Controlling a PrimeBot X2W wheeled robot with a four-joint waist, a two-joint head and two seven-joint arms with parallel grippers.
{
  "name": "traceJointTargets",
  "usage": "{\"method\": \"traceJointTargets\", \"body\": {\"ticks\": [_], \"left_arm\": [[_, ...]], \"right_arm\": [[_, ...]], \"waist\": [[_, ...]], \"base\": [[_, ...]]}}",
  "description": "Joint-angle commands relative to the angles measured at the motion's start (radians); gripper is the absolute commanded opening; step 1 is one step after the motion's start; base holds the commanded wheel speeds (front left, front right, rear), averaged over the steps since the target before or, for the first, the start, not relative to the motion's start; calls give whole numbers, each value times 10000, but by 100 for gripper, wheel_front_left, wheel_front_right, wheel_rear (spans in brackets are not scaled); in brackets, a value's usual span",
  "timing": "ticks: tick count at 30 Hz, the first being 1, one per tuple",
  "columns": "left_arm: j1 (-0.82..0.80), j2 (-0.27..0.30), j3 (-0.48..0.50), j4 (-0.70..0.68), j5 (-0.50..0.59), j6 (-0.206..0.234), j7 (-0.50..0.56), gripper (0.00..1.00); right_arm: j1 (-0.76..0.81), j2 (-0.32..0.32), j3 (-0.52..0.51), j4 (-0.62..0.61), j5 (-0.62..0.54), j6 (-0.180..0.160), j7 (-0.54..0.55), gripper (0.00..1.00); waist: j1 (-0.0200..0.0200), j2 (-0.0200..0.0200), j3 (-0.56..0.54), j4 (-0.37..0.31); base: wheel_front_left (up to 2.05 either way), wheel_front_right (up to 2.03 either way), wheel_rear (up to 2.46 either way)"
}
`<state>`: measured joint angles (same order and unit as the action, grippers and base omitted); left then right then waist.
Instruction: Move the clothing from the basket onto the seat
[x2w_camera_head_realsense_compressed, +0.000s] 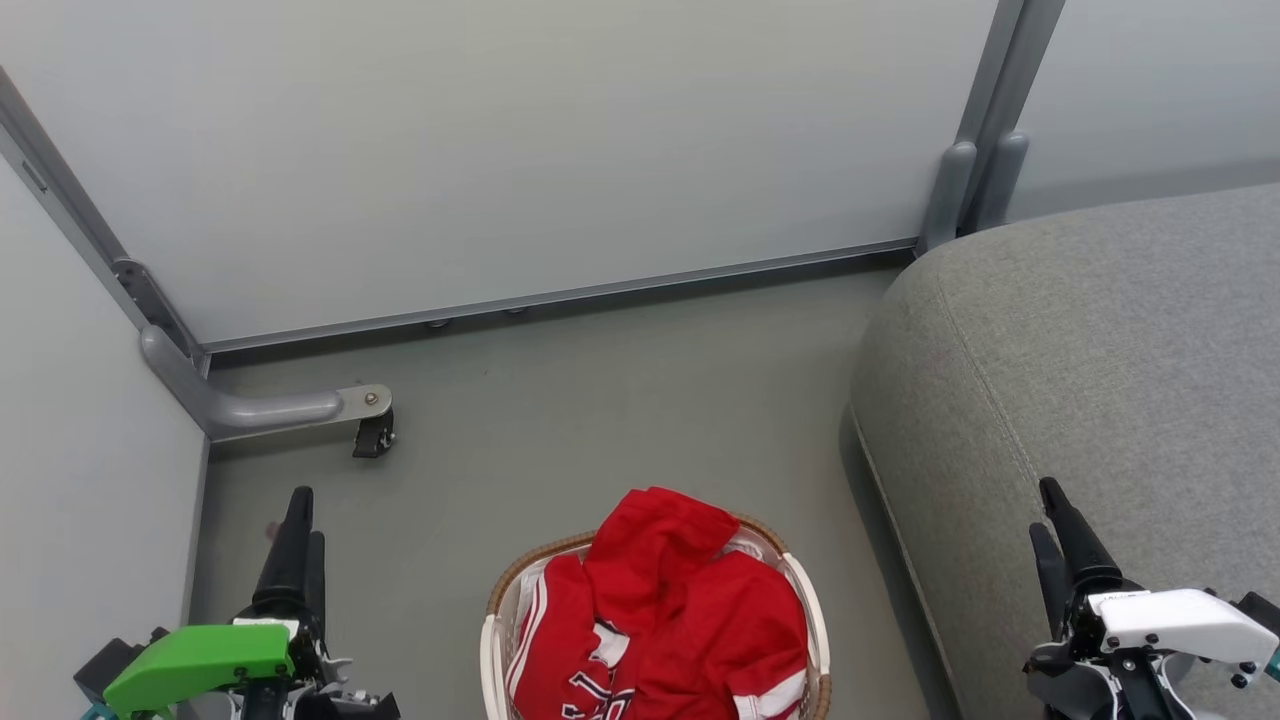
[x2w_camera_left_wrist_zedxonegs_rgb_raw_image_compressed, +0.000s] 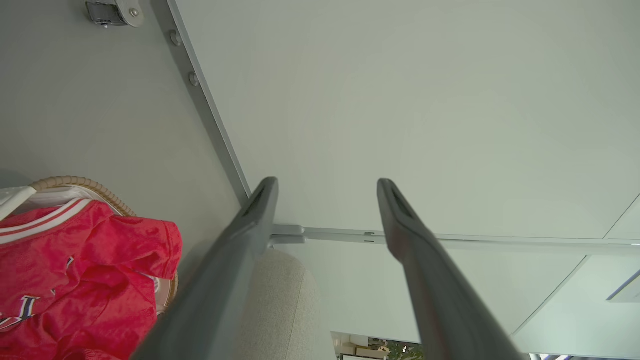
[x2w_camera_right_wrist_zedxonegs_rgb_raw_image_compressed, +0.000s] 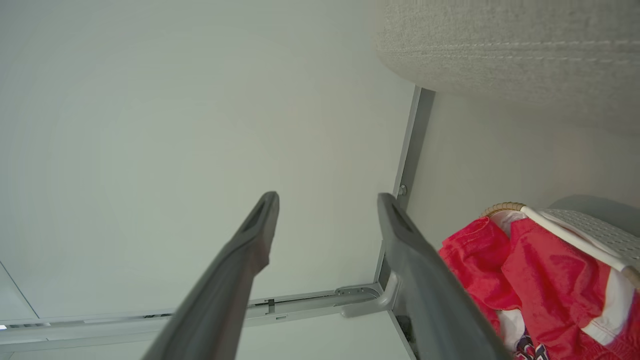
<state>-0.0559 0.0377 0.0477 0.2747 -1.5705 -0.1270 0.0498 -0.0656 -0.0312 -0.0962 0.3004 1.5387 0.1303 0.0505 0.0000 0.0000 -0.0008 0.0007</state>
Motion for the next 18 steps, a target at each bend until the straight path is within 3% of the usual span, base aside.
{"method": "traceJointTargets", "body": {"ticks": [1, 18], "left_arm": [[-65, 44, -65, -220, 252, -10, -128, 100], [-110, 71, -292, -843, 3507, 53, -823, 100]], "right_arm": [[-58, -84, -66, -140, -319, 1, -128, 100], [-54, -118, -160, -862, -4081, 2, -826, 100]], "waist": [[0, 0, -5, 4], [0, 0, -42, 50]], "base": [[0, 0, 0], [0, 0, 0]]}}
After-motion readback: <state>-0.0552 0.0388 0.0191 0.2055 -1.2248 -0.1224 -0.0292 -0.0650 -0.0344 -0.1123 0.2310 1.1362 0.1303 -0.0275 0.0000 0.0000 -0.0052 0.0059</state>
